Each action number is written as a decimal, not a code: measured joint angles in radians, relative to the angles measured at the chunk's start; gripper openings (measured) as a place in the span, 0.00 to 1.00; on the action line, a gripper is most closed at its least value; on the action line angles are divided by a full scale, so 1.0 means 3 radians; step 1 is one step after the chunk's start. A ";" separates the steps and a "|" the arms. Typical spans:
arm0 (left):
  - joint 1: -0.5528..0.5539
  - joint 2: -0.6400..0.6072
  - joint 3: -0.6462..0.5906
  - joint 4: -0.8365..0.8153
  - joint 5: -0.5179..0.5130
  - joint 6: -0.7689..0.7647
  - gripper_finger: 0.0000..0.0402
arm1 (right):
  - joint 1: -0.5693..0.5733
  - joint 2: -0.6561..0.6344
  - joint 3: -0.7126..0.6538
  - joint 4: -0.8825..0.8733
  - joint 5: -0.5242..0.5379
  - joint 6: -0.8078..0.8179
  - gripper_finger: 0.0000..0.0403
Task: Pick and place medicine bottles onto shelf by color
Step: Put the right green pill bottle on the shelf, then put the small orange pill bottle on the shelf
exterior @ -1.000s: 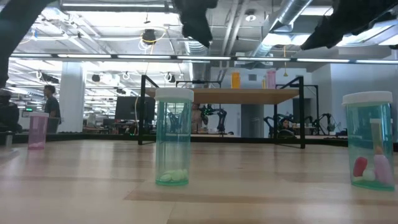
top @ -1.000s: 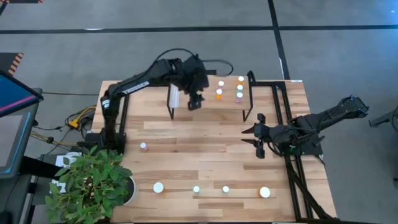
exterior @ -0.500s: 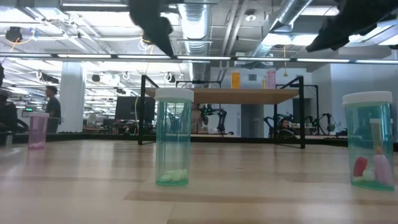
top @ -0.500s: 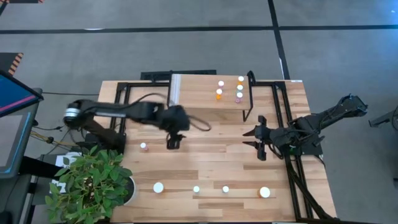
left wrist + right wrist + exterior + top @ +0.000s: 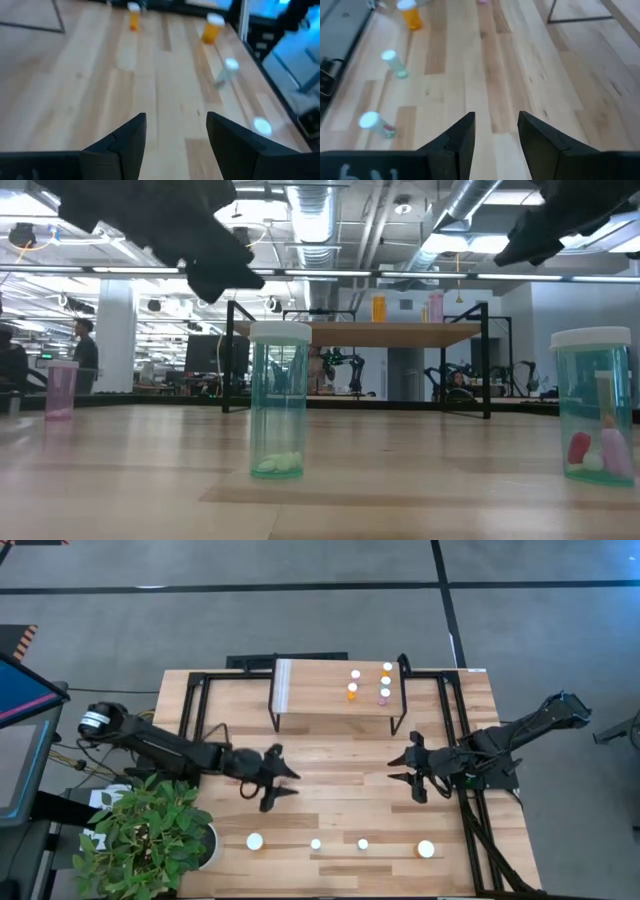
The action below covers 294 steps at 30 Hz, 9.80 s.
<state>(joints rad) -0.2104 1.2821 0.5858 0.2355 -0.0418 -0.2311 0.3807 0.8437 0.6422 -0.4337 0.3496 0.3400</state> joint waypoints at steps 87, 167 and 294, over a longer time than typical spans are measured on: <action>-0.0265 0.1063 0.0876 0.0083 -0.0088 0.0733 0.48 | 0.0704 0.2693 0.0506 0.1798 -0.0756 0.0046 0.30; -0.0252 0.1064 0.0875 0.0056 -0.0177 0.0734 0.48 | -0.3205 0.1510 0.1485 -0.0133 -0.1391 -0.1944 0.42; -0.0253 0.1075 0.0871 0.0178 -0.0336 0.0697 0.48 | -0.0309 0.2114 0.0353 -0.1761 -0.0583 0.0287 0.45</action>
<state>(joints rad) -0.2862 1.6047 0.8471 0.2890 -0.1425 -0.0218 0.2881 1.4780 0.7481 -0.9621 0.1748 0.4260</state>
